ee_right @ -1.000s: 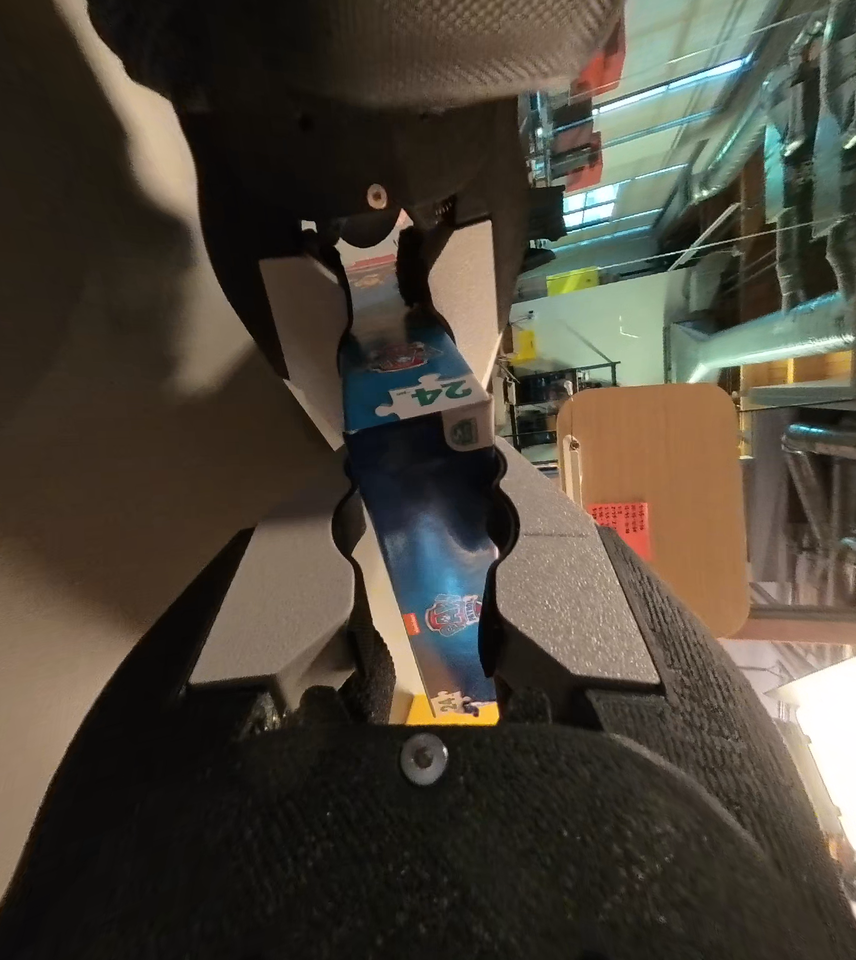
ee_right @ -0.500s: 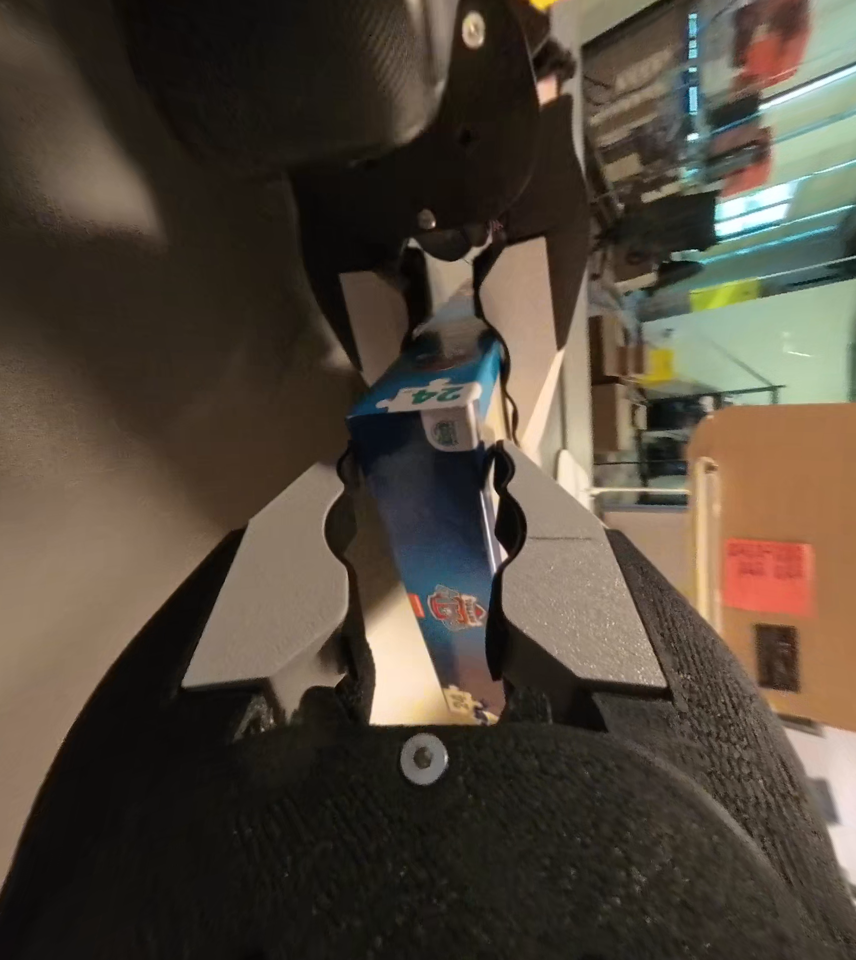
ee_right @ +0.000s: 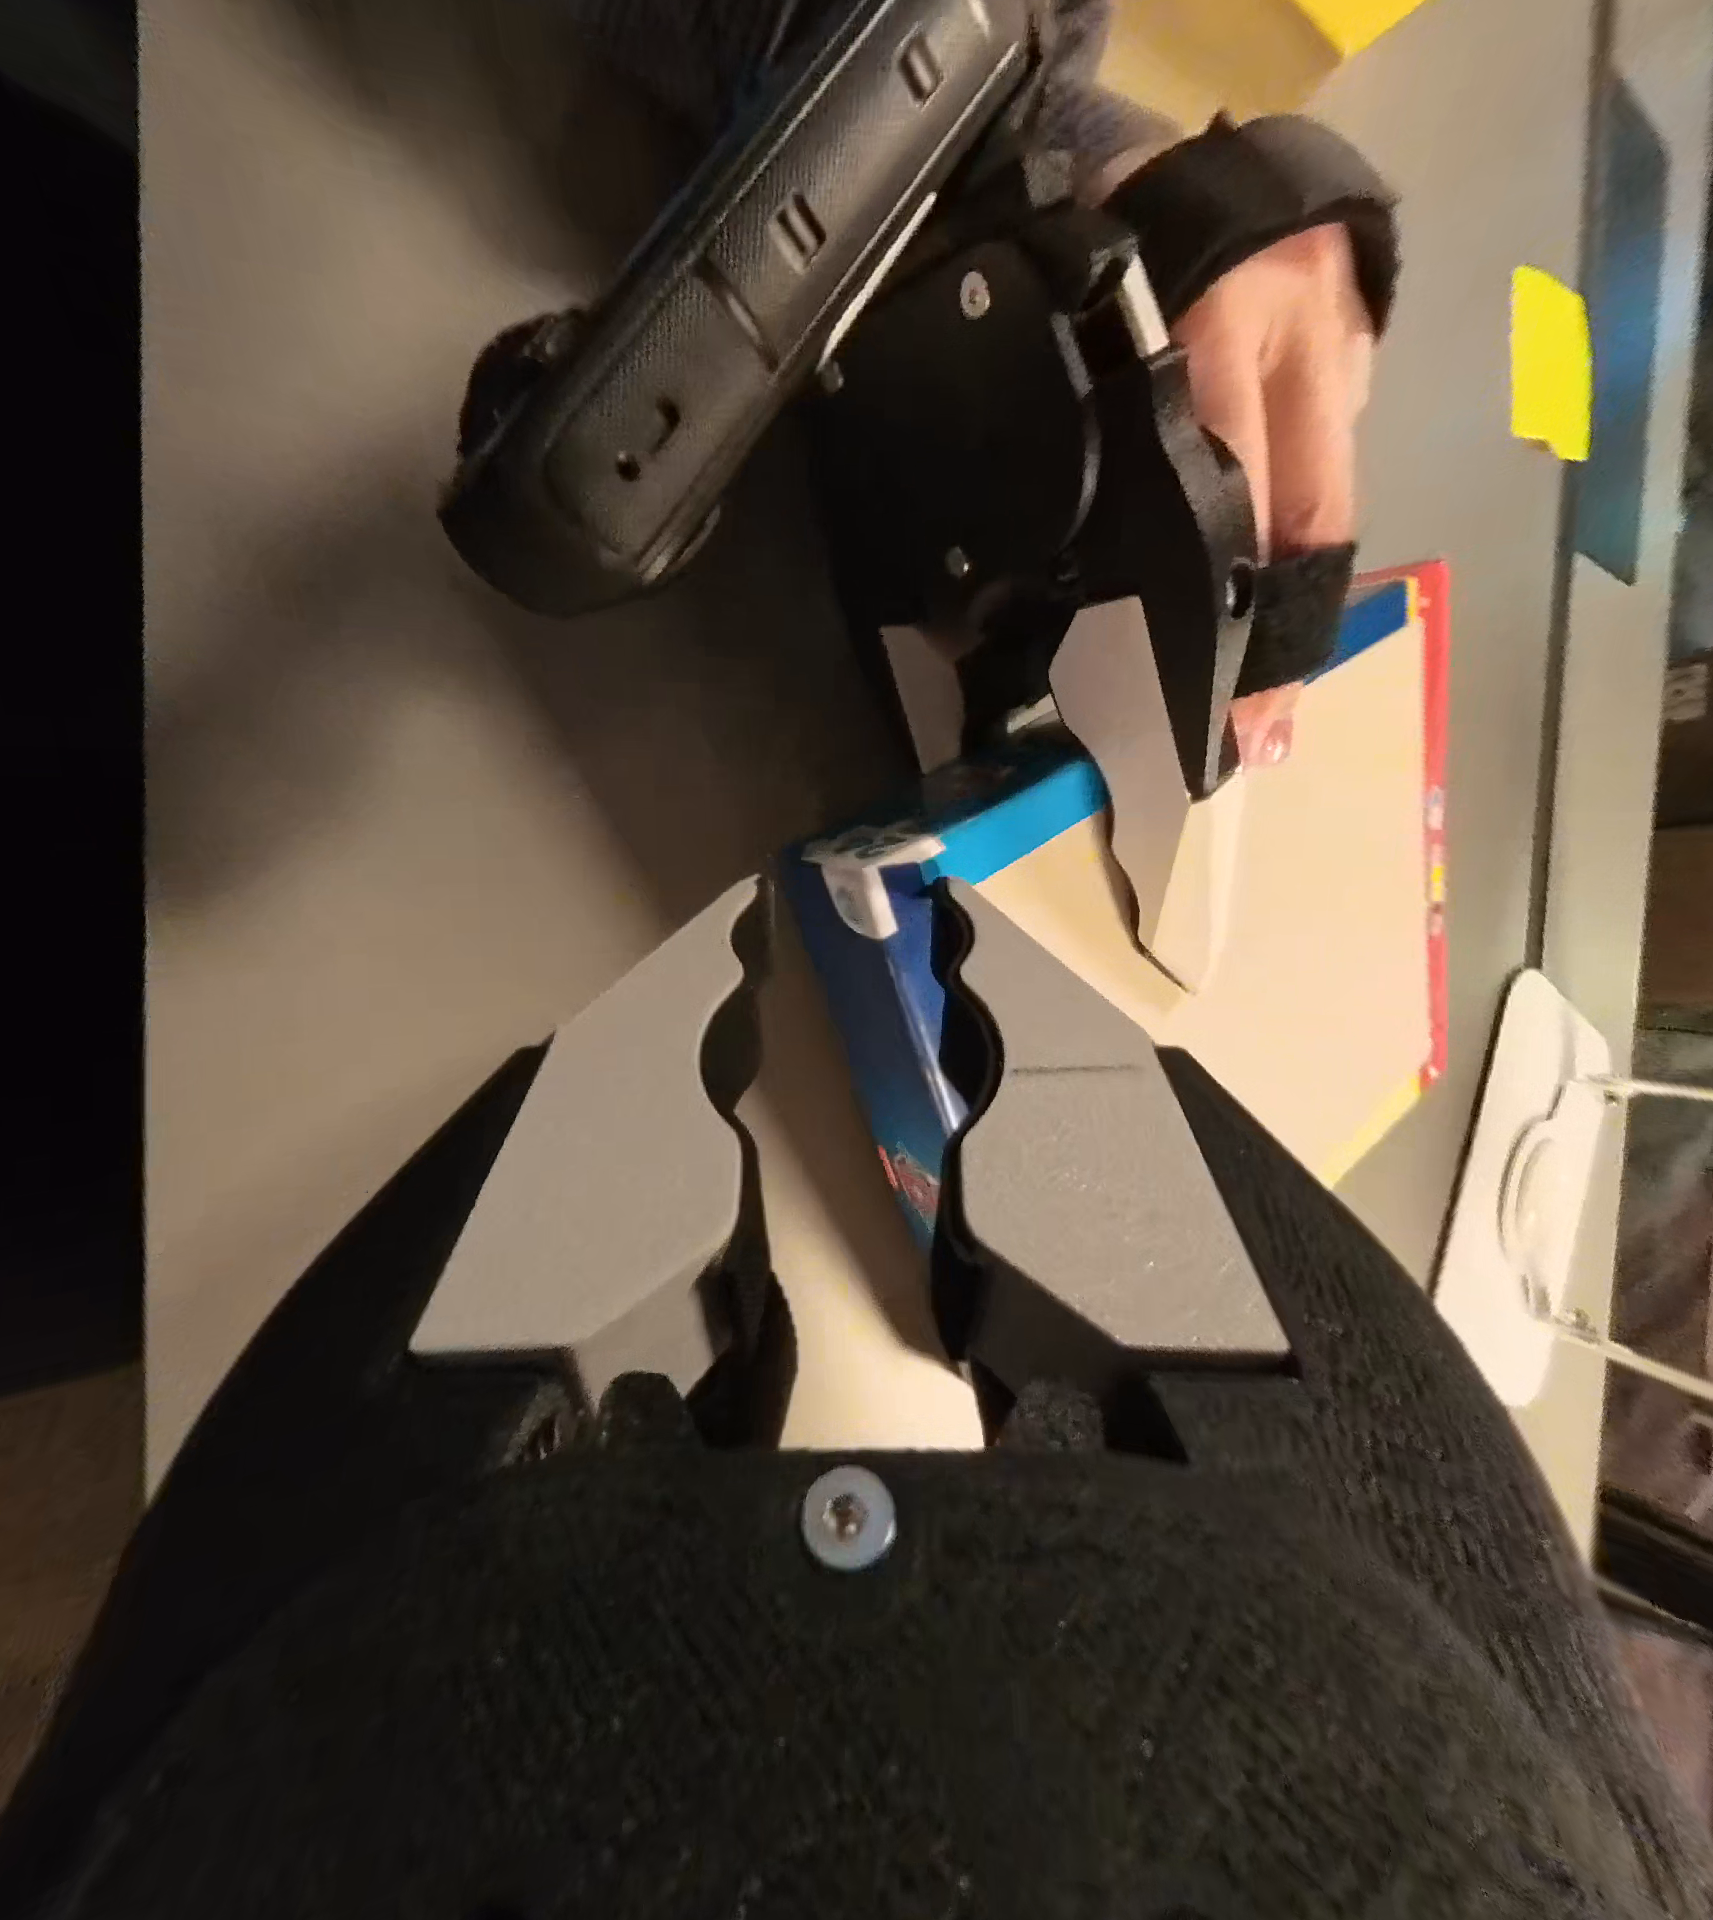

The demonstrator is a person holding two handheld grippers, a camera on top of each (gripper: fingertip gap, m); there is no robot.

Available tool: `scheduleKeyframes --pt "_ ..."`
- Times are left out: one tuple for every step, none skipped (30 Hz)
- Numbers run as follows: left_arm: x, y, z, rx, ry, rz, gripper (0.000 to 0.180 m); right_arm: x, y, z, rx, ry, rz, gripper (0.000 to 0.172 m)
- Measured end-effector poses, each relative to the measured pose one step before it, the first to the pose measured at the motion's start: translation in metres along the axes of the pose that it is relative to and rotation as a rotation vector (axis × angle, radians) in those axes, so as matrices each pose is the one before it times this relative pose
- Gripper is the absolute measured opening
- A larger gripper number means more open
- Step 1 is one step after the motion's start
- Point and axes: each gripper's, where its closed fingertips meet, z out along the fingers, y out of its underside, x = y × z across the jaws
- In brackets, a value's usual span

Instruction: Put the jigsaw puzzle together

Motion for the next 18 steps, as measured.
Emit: scheduleKeyframes --pt "0.00115 0.00022 -0.00009 -0.0035 -0.0018 0.0158 0.047 -0.00047 0.00092 0.00085 -0.0194 -0.0208 -0.0185 0.026" --pt "0.00075 -0.00033 -0.00030 -0.0018 0.0000 0.0142 0.047 -0.00001 0.00095 0.00026 -0.0144 -0.0158 -0.0188 0.021" --pt "0.00063 -0.00087 -0.00006 -0.0009 -0.0021 0.0122 0.047 0.00006 0.00079 -0.00055 -0.0125 -0.0168 -0.0146 0.015" --pt "-0.00025 -0.00096 0.00017 0.0012 -0.0033 0.0090 0.047 -0.00043 0.00050 -0.00110 -0.0108 -0.0227 -0.0055 0.013" --pt "0.00001 -0.00128 0.00002 0.0036 0.0000 0.0039 0.047 -0.00090 0.00011 -0.00092 -0.0075 -0.0242 0.0024 0.012" --pt "0.00026 -0.00093 -0.00069 0.0054 0.0004 0.0000 0.047 -0.00072 -0.00016 -0.00050 -0.0032 -0.0188 0.0029 0.012" --pt "0.00073 -0.00078 -0.00071 0.0049 0.0015 -0.0030 0.047 -0.00036 -0.00010 -0.00023 -0.0021 -0.0136 0.0034 0.012" --pt "0.00030 -0.00070 -0.00021 0.0045 0.0013 -0.0030 0.047 -0.00050 -0.00017 -0.00040 -0.0014 -0.0129 0.0053 0.011" --pt "0.00166 -0.00023 0.00182 0.0028 0.0020 0.0018 0.047 -0.00406 -0.00210 -0.00170 0.0123 -0.0375 0.0042 0.000" --pt "0.00031 0.00373 0.00056 -0.0178 -0.0019 -0.0021 0.047 -0.01645 -0.00696 -0.00069 0.0402 -0.1162 0.0149 0.000" --pt "0.00078 0.00478 0.00143 -0.0087 0.0357 -0.0616 0.047 -0.01533 -0.00415 0.00524 0.0228 -0.1035 0.0447 0.000" --pt "-0.00063 0.00374 0.00031 -0.0020 0.0006 -0.0077 0.047 -0.00902 0.00583 0.00837 -0.0271 -0.0549 0.0374 0.000" --pt "0.00133 0.00362 0.00073 -0.0138 -0.0039 0.0073 0.047 -0.00112 0.00966 0.00691 -0.0376 0.0025 0.0145 0.000" --pt "0.00038 0.00168 0.00109 -0.0087 -0.0044 -0.0082 0.047 0.00440 0.00441 0.00295 0.0005 0.0417 0.0069 0.007" --pt "-0.00016 -0.00004 0.00037 -0.0022 0.0000 0.0003 0.047 0.00677 -0.00252 -0.00139 0.0400 0.0537 0.0154 0.020" --pt "-0.00015 -0.00036 0.00004 -0.0016 0.0002 0.0018 0.047 0.00781 -0.00648 -0.00428 0.0528 0.0539 0.0182 0.028" --pt "0.00006 -0.00028 0.00022 0.0000 0.0004 -0.0009 0.047 0.00923 -0.00728 -0.00526 0.0483 0.0644 0.0000 0.035" --pt "-0.00029 0.00042 0.00048 0.0010 -0.0006 0.0002 0.047 0.00892 -0.00584 -0.00443 0.0326 0.0681 -0.0282 0.034"
